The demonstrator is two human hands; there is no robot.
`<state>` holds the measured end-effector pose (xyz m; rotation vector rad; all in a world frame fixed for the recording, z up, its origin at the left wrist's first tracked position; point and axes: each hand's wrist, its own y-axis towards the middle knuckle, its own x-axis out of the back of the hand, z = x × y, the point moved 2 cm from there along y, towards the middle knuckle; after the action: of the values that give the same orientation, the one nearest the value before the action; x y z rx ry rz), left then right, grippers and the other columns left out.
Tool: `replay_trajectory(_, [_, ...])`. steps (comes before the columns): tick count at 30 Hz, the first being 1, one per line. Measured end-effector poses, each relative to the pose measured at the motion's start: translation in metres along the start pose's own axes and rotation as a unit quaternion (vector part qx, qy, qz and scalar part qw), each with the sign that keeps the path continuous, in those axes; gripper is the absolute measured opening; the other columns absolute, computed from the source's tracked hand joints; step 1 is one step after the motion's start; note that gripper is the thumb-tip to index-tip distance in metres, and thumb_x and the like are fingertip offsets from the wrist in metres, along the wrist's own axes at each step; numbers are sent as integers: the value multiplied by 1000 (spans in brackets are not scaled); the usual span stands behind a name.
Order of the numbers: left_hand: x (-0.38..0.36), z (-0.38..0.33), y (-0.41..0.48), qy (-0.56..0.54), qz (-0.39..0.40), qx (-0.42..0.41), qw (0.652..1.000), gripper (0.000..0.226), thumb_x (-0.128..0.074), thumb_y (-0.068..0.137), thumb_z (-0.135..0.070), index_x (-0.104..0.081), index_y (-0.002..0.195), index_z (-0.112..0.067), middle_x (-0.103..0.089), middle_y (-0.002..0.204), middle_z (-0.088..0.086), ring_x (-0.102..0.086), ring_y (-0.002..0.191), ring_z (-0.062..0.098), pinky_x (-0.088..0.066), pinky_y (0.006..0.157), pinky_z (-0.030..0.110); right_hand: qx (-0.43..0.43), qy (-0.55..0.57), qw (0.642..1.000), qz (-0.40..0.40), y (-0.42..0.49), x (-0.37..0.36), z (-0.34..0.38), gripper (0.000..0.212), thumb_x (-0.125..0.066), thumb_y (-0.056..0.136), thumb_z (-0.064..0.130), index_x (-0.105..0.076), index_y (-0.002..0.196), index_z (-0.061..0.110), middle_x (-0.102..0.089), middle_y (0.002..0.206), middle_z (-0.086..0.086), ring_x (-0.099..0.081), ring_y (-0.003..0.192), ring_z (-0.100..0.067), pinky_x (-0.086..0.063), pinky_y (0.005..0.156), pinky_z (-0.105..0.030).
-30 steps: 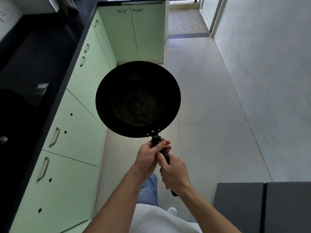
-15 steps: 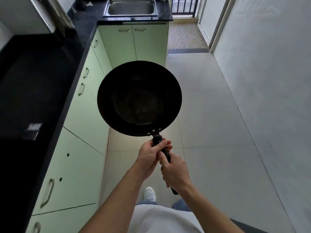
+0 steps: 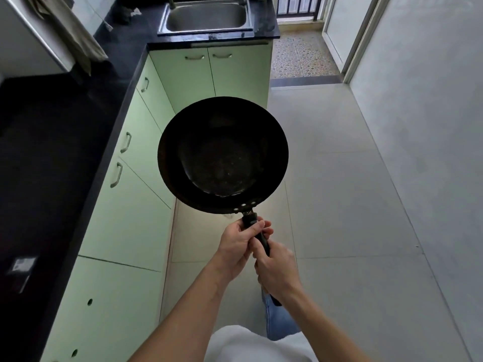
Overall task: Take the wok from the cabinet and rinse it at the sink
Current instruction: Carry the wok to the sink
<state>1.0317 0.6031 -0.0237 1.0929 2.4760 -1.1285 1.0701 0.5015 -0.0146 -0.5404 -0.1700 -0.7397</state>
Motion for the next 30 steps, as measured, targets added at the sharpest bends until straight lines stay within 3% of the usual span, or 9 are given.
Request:
replay_trajectory(5, [-44,-47,81,-13,-13,-7,1000,15,-58,93,-2,-58,108,3,-71,94,11,-71,82,17,-59,74,25,2,-10,1000,25,95,44,30,37,-49,101,34,-62,77,8,-59,58,-5,-53,43,-16,-52,47,-42])
replay_trajectory(13, [-100,-109,185,-37,-43,-32,998,16,-58,94,-2,-59,108,3,-70,95,11,-71,82,17,-57,74,24,5,-24,999,43,214,100,76,40,-50,99,35,-58,74,5,-60,58,-9,-52,41,-20,-50,41,-42])
replay_trajectory(16, [-106,-126,213,-39,-54,-36,997,15,-58,93,-2,-59,107,3,-70,95,12,-71,83,17,-57,74,24,-4,-11,999,50,247,107,86,41,-51,98,35,-56,73,3,-59,58,-13,-51,43,-24,-49,39,-44])
replay_trajectory(19, [-109,-144,241,-42,-64,-37,996,12,-58,93,-1,-60,105,2,-70,94,12,-70,82,17,-57,74,24,6,-25,998,53,279,109,99,40,-51,97,35,-57,71,5,-64,62,-20,-52,45,-25,-52,47,-52])
replay_trajectory(26, [-99,-192,318,-34,-82,-29,996,12,-60,92,-1,-62,103,2,-73,92,12,-71,84,20,-58,74,27,7,-27,997,69,364,104,132,39,-51,99,32,-58,69,9,-59,55,-7,-50,41,-21,-49,45,-49])
replay_trajectory(30, [-88,-239,370,-25,-76,-27,996,15,-60,92,0,-59,106,5,-72,95,14,-71,83,20,-59,75,28,4,-42,998,54,427,90,161,42,-51,97,37,-58,68,7,-62,57,-14,-51,43,-22,-50,46,-52])
